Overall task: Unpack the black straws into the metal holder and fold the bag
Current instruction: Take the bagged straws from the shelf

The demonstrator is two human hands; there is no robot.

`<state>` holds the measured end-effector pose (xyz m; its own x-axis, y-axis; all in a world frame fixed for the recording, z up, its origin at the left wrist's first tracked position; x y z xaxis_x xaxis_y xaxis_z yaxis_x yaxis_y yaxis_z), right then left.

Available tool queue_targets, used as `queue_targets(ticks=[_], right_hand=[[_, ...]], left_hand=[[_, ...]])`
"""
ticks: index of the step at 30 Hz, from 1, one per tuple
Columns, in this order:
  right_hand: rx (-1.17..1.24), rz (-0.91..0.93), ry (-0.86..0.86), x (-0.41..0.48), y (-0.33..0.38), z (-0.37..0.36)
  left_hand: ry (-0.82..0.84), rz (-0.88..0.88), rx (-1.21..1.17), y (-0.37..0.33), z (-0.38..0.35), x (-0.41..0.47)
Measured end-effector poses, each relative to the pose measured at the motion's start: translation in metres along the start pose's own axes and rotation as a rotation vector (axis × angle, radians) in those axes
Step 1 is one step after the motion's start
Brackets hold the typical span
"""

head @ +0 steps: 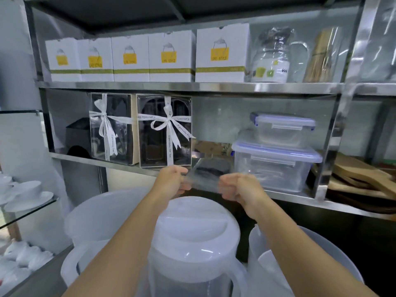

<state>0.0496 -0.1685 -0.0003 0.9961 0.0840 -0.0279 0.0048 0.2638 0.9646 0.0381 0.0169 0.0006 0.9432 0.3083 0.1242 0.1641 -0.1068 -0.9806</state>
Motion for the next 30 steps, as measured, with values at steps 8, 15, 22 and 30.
queue_targets(ticks=[8, 15, 22, 30], right_hand=[[-0.013, 0.237, 0.094, -0.072, 0.083, 0.039], [0.083, 0.473, 0.143, -0.144, 0.149, 0.073], [0.084, 0.685, -0.150, -0.205, 0.170, 0.120], [0.004, 0.472, -0.047, -0.260, 0.106, 0.126]], left_hand=[[0.329, -0.251, 0.063, -0.037, -0.013, -0.032], [0.265, -0.495, -0.131, -0.112, -0.044, -0.087], [0.258, -0.515, -0.262, -0.167, -0.059, -0.145], [0.301, -0.427, -0.245, -0.153, -0.068, -0.222]])
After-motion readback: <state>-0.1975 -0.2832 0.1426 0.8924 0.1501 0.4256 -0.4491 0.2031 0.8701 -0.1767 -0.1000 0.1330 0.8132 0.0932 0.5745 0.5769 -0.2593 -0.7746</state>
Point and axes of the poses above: each hand's wrist, its own x-axis towards the middle knuckle, its own z-axis out of the back of the hand, y = z × x, the point moved 3 cm from there along x, towards the middle knuckle, and after that the axes turned 15 degrees about -x, right-handed, at the moved point
